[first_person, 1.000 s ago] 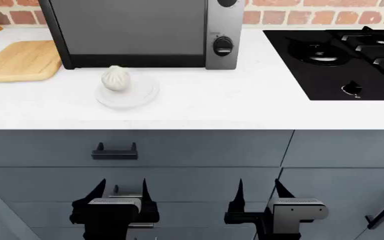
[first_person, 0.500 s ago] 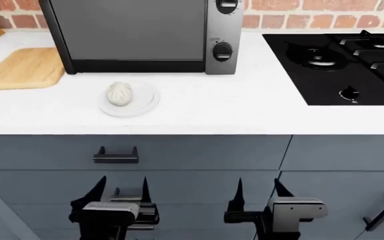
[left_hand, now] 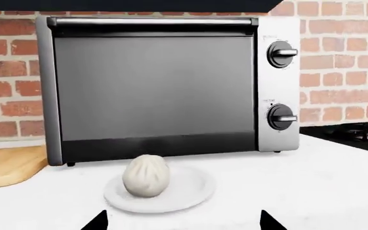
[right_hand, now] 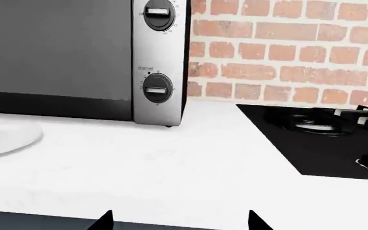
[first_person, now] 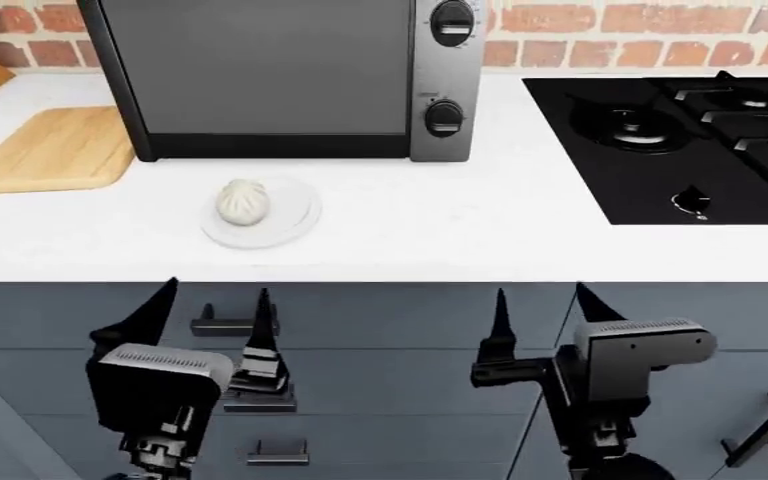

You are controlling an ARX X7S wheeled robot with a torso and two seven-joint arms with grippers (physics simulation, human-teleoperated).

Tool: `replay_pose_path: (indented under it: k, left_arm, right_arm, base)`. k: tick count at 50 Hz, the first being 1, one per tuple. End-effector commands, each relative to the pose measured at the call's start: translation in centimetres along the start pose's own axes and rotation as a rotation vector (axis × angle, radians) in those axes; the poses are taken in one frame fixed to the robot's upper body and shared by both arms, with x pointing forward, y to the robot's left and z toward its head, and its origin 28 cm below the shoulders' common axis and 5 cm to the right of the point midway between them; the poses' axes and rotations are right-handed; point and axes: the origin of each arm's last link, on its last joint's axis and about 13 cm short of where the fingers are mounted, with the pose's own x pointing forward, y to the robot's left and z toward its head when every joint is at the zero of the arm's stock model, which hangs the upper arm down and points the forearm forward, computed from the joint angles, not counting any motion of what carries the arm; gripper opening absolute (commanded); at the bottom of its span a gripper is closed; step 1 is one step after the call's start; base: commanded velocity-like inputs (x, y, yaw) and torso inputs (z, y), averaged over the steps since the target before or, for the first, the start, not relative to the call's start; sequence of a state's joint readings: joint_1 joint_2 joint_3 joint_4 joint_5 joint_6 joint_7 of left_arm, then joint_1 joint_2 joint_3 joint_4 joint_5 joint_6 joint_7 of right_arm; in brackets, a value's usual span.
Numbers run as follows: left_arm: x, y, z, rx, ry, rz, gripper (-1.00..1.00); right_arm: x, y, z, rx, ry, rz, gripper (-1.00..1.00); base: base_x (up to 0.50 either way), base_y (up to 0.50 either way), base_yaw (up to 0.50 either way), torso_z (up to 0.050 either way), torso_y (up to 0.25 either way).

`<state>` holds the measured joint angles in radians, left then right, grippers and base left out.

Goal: Pick the dumpling from the plate and place it on the cutting board. Then pick the condiment bottle from the cabinet and place it next to the cutting board.

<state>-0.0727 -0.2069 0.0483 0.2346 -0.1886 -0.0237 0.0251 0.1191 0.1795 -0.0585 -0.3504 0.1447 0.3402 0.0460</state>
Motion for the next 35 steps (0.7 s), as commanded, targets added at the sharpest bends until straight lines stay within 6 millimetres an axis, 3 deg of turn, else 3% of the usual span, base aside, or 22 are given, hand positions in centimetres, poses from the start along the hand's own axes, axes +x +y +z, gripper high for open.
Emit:
replay_pose_path:
  k: [1,9,15,35]
  left_arm:
    - [2.2,2.1,4.9,-0.009,-0.075,-0.131,1.0]
    - [3.8,3.6,7.1,-0.038,-0.073,-0.18,1.0]
    - [4.3,4.1,7.8,-0.024,-0.075,-0.187,1.0]
    - [4.2,4.1,8.2,-0.055,-0.05,-0.172,1.0]
  right_arm:
    - [1.6,-1.5,5.9,-0.062,-0.076,0.077,1.0]
    - [2.7,-2.5,8.5,-0.02,-0.056,0.107,1.0]
    - [2.8,-2.4,9.3,-0.014,-0.054,0.135,1.0]
    - [3.0,-2.0,9.7,-0.021,-0.049,0.149,1.0]
  base:
    - [0.0,0.0,0.0,0.05,0.0]
    - [0.0,0.0,0.0,0.05,0.0]
    - [0.0,0.48,0.0,0.05,0.0]
    - [0.0,0.5,0.0,0.038,0.0]
